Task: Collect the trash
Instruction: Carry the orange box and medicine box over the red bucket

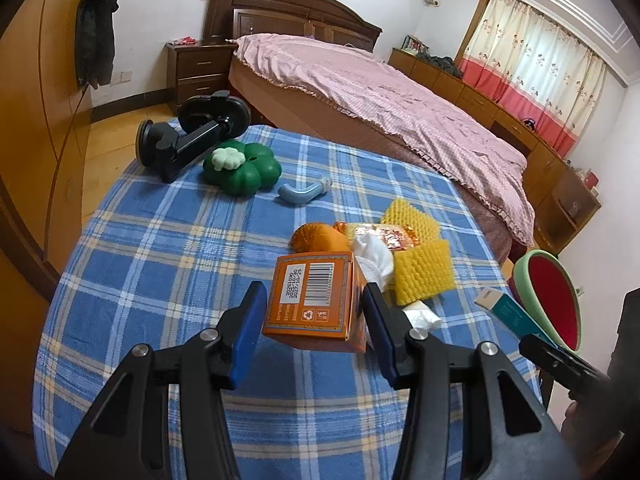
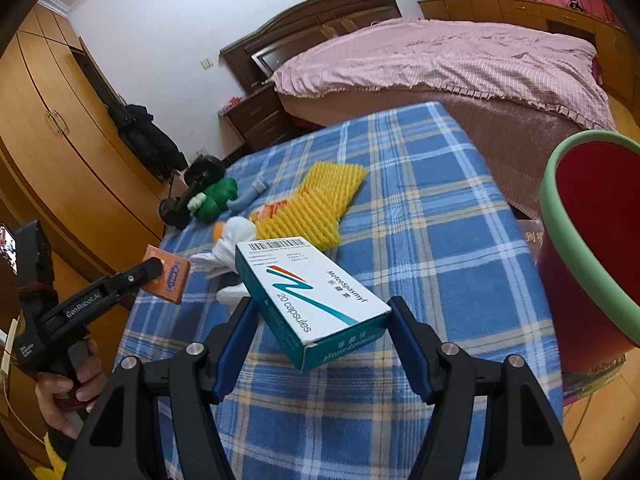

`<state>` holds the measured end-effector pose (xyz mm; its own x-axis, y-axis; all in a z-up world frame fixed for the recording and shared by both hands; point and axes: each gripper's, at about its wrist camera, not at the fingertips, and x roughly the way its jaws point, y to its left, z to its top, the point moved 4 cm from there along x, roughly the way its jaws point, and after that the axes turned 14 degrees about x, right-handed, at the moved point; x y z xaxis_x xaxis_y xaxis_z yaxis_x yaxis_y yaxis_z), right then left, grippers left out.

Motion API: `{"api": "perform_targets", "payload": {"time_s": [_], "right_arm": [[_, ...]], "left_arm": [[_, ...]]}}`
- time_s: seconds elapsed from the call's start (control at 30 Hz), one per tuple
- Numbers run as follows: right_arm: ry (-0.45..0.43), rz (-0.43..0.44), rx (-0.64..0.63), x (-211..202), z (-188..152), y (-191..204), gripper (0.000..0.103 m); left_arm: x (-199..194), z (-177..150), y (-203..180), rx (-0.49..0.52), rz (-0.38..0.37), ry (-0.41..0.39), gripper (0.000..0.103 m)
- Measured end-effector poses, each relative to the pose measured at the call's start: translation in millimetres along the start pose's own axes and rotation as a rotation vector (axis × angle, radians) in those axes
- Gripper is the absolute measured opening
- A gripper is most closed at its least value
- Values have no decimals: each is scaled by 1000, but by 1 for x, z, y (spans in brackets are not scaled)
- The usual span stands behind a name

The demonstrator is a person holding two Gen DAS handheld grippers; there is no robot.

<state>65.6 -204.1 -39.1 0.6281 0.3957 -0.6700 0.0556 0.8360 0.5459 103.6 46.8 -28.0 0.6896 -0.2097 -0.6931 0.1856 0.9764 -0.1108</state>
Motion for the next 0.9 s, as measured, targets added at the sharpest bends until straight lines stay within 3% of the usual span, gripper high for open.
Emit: {"api": "perform_targets", "payload": {"time_s": [0.47, 0.9], "right_arm": [[-126, 15, 13, -45, 3, -1, 69], [-246, 0, 107, -85, 14, -33, 69]], "left_arm": [[-18, 7, -25, 32, -65, -39, 50], [-15, 25, -84, 145, -155, -50, 50]]}}
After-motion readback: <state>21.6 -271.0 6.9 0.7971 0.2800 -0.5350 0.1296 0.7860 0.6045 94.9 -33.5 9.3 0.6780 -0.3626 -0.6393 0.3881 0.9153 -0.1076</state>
